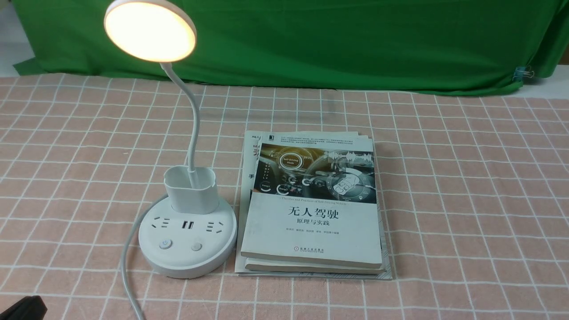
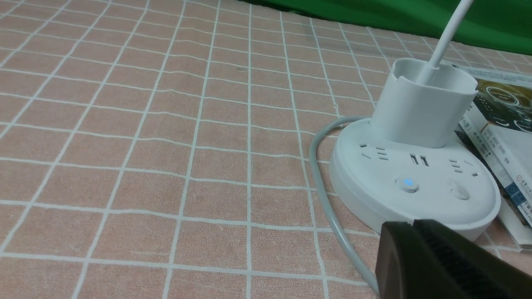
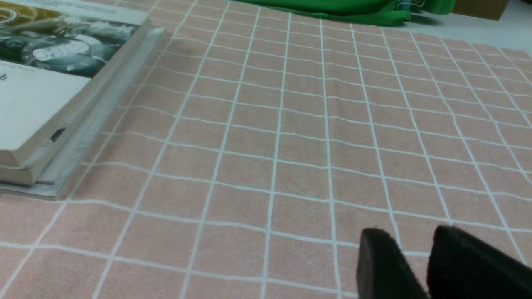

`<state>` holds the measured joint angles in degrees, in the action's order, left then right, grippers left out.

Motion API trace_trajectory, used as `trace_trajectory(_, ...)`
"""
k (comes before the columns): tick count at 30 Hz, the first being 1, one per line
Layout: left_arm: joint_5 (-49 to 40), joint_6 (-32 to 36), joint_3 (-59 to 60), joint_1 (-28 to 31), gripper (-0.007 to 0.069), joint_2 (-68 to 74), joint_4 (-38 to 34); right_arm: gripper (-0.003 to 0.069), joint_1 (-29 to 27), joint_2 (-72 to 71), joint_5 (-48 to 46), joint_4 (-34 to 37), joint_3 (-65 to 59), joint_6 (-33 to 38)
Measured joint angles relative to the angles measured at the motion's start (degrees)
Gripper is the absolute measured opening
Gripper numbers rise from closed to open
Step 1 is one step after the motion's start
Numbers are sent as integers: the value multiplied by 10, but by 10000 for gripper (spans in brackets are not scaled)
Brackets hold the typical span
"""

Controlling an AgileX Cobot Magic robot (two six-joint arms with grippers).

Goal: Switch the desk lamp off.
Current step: Use the left arm to press the button switch on the lamp holder

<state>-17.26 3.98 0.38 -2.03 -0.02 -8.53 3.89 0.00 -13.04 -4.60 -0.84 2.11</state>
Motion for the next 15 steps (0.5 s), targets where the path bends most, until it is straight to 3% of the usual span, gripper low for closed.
trace_trajectory(4,20,-14,0,0,6,0,-37,240,0,0,0,0,0,0)
trace_trajectory(11,132,-60,0,0,6,0,-274,240,0,0,0,0,0,0)
trace_trajectory(15,184,-62,0,0,6,0,-299,240,0,0,0,0,0,0)
